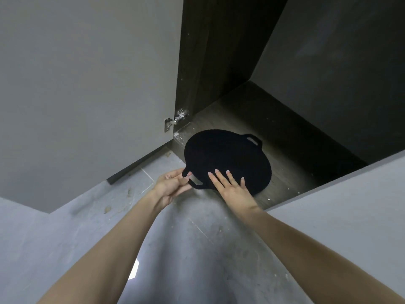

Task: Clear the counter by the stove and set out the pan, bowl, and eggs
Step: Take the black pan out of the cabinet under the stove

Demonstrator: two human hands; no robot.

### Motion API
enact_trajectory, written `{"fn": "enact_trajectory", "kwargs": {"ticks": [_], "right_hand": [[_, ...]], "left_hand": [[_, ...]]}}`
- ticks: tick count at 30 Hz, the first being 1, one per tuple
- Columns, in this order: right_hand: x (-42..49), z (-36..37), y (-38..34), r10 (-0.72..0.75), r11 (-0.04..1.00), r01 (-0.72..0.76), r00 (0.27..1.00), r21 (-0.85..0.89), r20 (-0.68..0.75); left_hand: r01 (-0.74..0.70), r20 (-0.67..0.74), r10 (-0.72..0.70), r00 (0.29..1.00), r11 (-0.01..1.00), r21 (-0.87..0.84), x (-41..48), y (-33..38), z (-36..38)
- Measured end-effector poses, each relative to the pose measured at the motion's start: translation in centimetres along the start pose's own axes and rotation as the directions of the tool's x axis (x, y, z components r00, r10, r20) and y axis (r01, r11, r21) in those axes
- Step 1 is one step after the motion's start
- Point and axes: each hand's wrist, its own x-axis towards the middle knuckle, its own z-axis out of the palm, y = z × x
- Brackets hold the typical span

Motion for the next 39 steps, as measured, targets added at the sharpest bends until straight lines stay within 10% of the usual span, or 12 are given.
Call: {"fn": "enact_trajectory", "kwargs": {"ticks": [21, 39], "right_hand": [[-26.7, -35.1, -6.3, -0.387, 0.901, 0.429, 0.863, -0.067, 0.325], [-48.7, -45.4, -13.5, -0.512, 0.851, 0.504, 0.859, -0.145, -0.019]], "left_hand": [[0.000, -0.443, -0.232, 0.866, 0.886, -0.463, -43.3, 12.3, 7.8], [-0.125, -0.352, -0.014, 0.936, 0.922, -0.367, -71.0, 16.3, 8.4]]}}
